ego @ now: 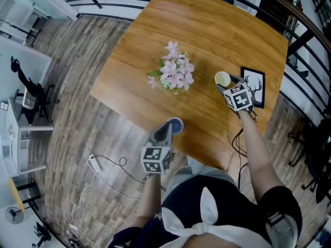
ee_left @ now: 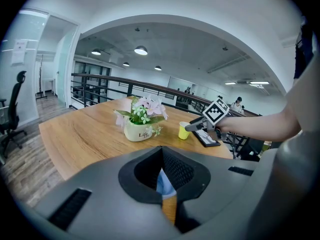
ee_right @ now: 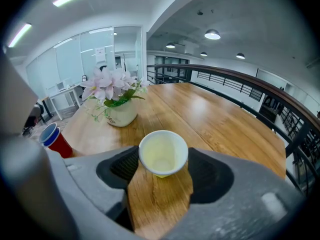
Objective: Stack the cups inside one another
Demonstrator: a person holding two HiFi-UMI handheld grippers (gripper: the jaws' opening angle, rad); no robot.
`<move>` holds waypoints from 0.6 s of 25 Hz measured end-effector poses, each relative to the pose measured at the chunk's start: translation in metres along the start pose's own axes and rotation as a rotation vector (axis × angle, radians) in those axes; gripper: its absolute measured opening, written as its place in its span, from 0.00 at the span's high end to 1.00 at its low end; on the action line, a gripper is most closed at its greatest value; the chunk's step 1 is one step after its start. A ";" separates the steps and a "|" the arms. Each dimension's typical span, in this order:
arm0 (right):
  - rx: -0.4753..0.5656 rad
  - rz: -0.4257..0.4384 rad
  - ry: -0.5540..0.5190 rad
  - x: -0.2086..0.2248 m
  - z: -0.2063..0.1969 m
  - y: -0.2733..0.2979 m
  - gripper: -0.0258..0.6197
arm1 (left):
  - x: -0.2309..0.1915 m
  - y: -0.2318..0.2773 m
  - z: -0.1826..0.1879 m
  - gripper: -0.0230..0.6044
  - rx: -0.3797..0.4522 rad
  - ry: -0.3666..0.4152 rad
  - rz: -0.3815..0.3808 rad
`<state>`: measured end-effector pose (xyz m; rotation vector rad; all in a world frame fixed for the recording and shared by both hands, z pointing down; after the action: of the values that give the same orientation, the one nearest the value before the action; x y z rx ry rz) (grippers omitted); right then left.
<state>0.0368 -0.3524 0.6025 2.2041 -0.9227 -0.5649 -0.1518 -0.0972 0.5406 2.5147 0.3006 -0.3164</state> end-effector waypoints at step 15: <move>0.062 -0.008 -0.032 -0.006 0.023 -0.041 0.49 | 0.004 -0.013 0.009 0.94 0.033 0.013 0.005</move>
<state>0.0377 -0.3363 0.5582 2.2614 -0.9599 -0.5841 -0.1530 -0.0915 0.5258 2.5500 0.2973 -0.3051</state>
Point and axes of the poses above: the fingertips, and each gripper's own axes: y forward along the fingers, x to its right, z out of its top, the point moved 2 cm from there along -y, backward along the fingers, and after that the axes turned 5 degrees about -z, right-handed, at the moved point
